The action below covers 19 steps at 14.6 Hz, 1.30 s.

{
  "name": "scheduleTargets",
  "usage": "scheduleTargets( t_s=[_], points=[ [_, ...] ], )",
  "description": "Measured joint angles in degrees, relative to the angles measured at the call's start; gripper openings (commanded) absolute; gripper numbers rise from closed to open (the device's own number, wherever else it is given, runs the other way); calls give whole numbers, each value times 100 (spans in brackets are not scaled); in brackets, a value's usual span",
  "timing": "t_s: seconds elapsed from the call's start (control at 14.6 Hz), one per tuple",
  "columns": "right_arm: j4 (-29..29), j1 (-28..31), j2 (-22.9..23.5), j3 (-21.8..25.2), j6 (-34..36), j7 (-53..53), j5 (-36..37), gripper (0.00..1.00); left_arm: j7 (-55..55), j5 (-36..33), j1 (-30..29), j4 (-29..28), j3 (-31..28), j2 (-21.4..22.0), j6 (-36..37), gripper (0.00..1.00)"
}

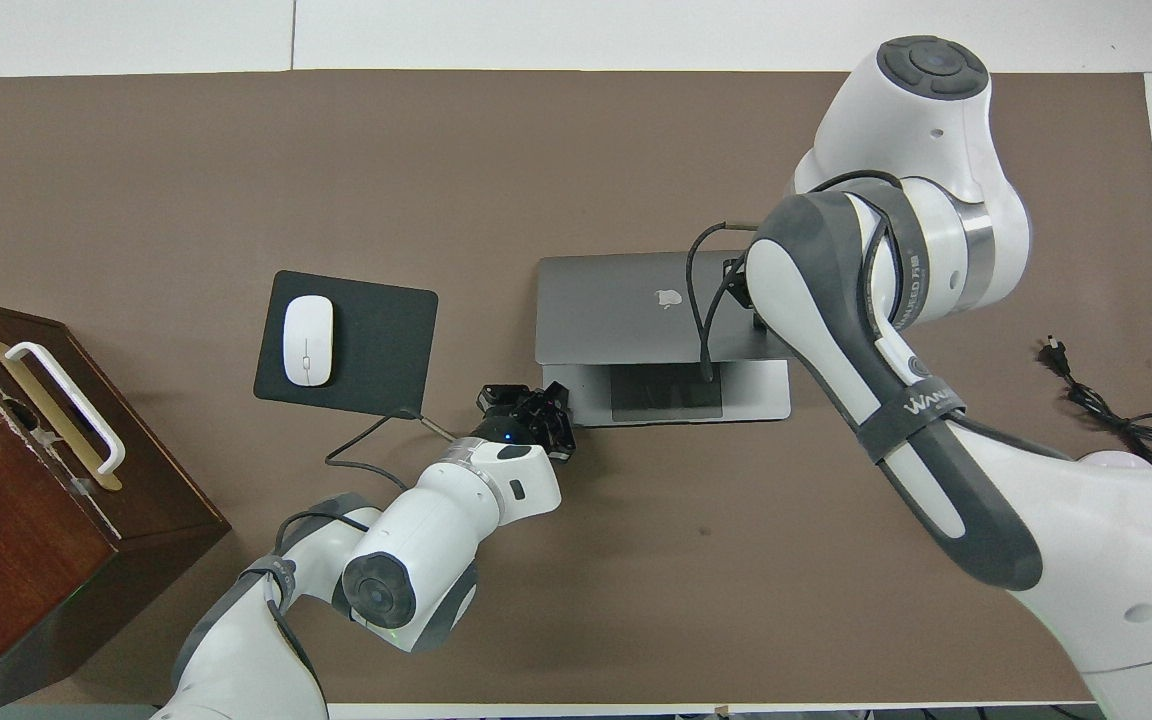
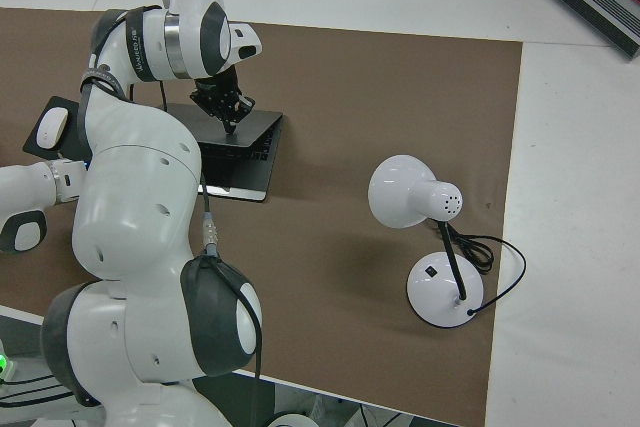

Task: Close laptop with both arms
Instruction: 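Push the laptop screen down toward the keyboard with the right gripper, then press the lowered screen flat onto the base with the right gripper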

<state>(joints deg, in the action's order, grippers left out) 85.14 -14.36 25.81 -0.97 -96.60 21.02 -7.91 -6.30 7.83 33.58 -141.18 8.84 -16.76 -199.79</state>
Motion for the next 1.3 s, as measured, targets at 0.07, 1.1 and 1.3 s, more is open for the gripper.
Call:
scheduleTargets(
  t_s=[0.07, 1.1, 1.3],
  points=[
    [38, 0, -13, 0, -31, 0, 0, 0, 0, 0, 0, 0, 0, 0, -1, 0],
    [474, -8, -63, -2, -612, 0, 0, 0, 0, 0, 0, -2, 0, -2, -8, 0],
    [519, -11, -67, -2, -706, 0, 0, 0, 0, 0, 0, -2, 0, -2, -8, 0]
  ],
)
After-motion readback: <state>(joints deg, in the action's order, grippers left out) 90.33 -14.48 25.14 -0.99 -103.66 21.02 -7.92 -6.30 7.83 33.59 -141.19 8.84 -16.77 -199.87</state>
